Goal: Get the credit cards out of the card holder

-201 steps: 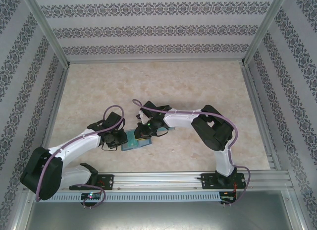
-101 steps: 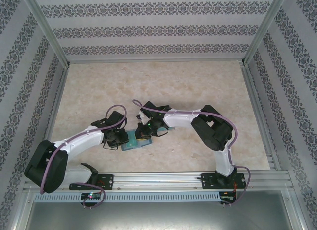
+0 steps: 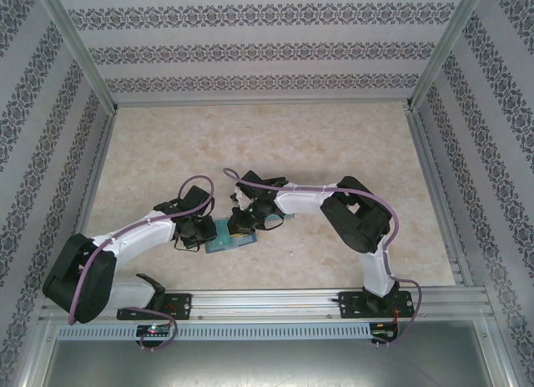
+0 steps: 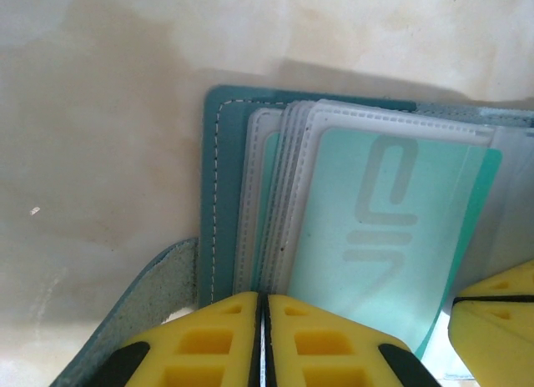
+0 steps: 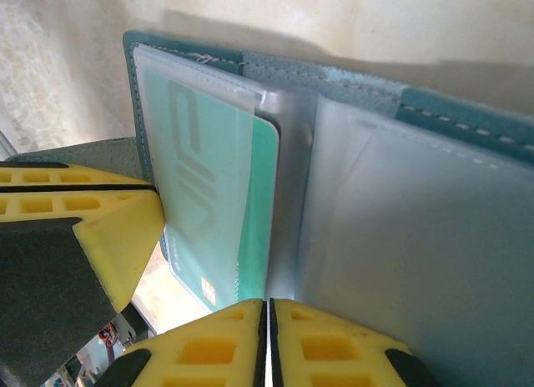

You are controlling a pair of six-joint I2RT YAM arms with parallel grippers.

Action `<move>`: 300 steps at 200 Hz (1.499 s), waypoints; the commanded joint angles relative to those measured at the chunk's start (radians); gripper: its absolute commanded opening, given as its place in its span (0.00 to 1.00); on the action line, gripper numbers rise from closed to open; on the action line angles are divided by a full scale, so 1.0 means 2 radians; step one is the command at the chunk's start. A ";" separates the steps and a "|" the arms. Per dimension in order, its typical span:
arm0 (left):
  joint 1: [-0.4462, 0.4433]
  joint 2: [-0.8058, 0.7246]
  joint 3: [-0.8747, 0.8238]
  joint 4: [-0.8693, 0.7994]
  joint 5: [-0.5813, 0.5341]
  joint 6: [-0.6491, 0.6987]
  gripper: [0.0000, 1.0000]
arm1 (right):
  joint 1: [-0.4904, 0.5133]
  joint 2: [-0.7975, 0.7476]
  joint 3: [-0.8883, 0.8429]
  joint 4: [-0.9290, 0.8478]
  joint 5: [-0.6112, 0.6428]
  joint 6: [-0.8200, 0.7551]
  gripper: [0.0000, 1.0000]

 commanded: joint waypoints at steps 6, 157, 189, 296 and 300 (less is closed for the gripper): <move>0.002 0.012 -0.011 -0.006 -0.011 0.004 0.09 | -0.006 -0.020 -0.002 0.003 0.012 0.000 0.15; 0.002 0.004 -0.017 -0.006 -0.007 -0.001 0.09 | -0.002 0.019 0.024 0.013 -0.015 0.003 0.18; 0.002 0.003 -0.020 -0.005 -0.007 -0.003 0.09 | -0.003 0.018 0.017 0.009 -0.011 0.002 0.18; 0.002 0.002 -0.023 -0.003 -0.004 -0.004 0.09 | -0.004 0.015 0.010 0.020 -0.013 0.005 0.20; 0.002 0.002 -0.023 -0.003 -0.004 -0.004 0.09 | -0.003 0.016 0.012 0.020 -0.015 0.005 0.20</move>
